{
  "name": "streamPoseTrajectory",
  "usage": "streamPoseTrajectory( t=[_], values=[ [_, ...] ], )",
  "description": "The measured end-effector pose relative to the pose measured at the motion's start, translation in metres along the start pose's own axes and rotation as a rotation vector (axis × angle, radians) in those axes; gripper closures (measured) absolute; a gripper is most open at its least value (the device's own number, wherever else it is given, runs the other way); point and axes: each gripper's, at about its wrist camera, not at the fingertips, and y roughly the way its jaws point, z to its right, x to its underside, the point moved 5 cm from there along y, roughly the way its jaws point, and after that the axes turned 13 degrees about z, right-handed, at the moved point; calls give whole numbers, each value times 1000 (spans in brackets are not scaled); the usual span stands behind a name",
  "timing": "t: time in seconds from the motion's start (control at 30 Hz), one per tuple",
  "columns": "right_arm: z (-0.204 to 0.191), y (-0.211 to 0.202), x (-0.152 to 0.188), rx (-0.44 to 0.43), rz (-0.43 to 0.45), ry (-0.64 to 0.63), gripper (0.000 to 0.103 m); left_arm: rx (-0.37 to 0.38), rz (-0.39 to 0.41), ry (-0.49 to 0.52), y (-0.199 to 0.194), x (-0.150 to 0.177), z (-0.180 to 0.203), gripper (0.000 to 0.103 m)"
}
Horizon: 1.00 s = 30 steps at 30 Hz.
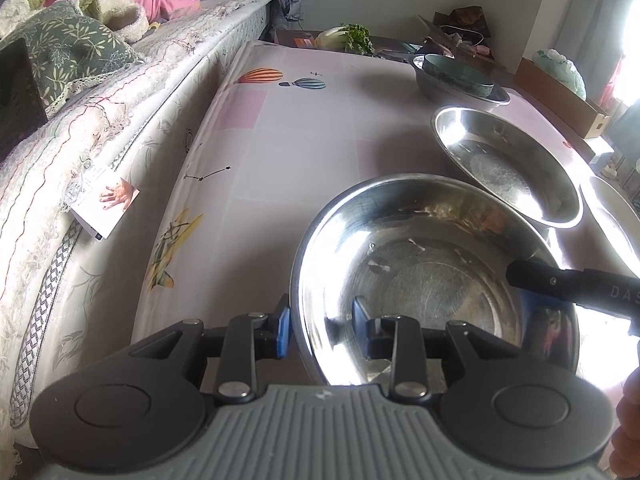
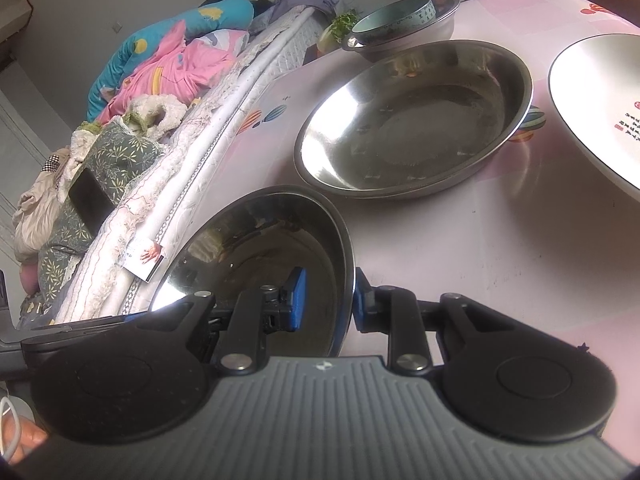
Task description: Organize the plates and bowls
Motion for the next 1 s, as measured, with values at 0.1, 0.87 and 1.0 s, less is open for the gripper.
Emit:
streamPoseTrajectory(
  t=[0.1,0.87,1.0],
  values=[
    [1,1,-1,1,1,1,80,-1,2,-1,0,0,0,70],
    [0,3,-2,17,20,-15,79,1,5,0,1,-1,1,71],
    [1,2,-1,-2,14,1,79,-2,5,-4,1,-1,0,71]
  ],
)
